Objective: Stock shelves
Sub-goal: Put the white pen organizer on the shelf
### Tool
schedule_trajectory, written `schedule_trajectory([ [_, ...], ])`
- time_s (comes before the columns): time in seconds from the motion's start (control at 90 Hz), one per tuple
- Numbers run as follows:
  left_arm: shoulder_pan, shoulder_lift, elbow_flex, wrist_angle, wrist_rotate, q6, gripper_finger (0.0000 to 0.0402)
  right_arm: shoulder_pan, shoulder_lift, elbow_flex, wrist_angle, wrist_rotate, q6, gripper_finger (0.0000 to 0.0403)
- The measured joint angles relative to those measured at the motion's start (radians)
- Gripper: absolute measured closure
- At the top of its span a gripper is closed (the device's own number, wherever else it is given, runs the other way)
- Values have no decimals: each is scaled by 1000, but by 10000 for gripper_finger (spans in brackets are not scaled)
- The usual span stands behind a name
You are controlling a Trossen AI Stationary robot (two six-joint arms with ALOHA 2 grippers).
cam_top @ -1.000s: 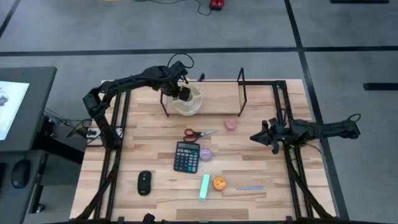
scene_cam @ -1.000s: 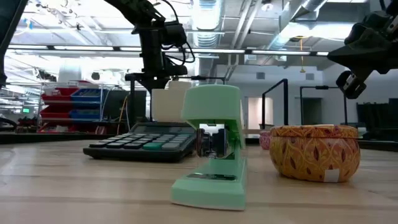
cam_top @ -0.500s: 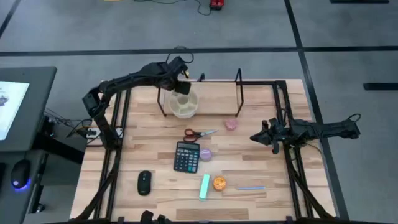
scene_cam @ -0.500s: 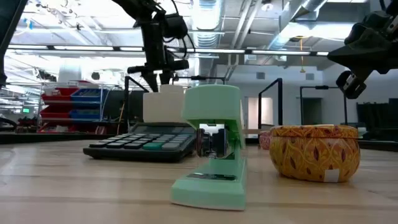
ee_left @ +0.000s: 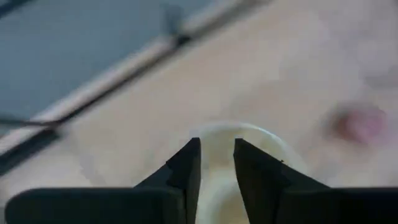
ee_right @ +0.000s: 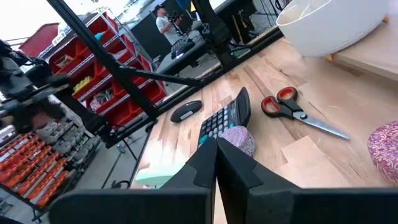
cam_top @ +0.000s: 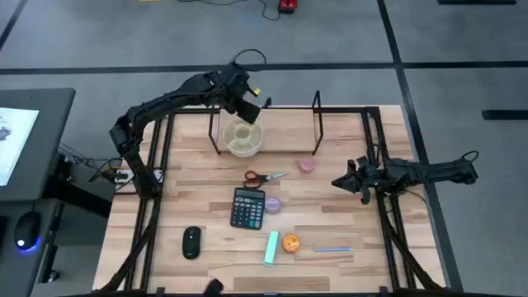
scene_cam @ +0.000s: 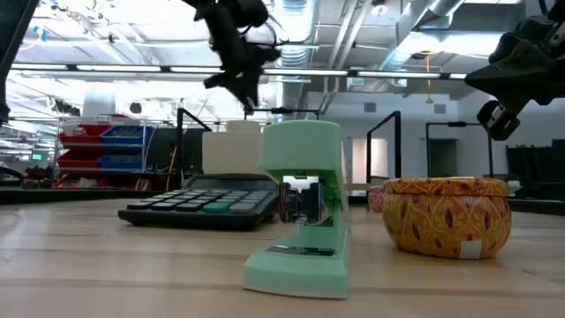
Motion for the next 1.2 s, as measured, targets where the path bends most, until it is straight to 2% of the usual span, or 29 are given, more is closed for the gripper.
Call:
schedule_trajectory([
  [0.089,-23,0,10,-11,137,34,362,0,0,0,0,0,0,403],
  [0.189,-50,0,10,-50,196,62,385,0,0,0,0,0,0,403],
  [0.356,-69,0,10,-192,186,55,398,0,0,0,0,0,0,403],
  [0.433,-59,0,7,-244,142,56,400,0,0,0,0,0,0,403],
  [0.567,-44,2,-21,-237,64,60,401,0,0,0,0,0,0,403],
  [0.811,-16,2,-33,-208,-6,61,401,0,0,0,0,0,0,403],
  [0.978,3,2,-33,-167,20,48,401,0,0,0,0,0,0,403],
  [1.1,10,21,-34,-173,82,22,401,0,0,0,0,0,0,403],
  [1.2,-12,48,-34,-170,94,21,402,0,0,0,2,0,0,403],
])
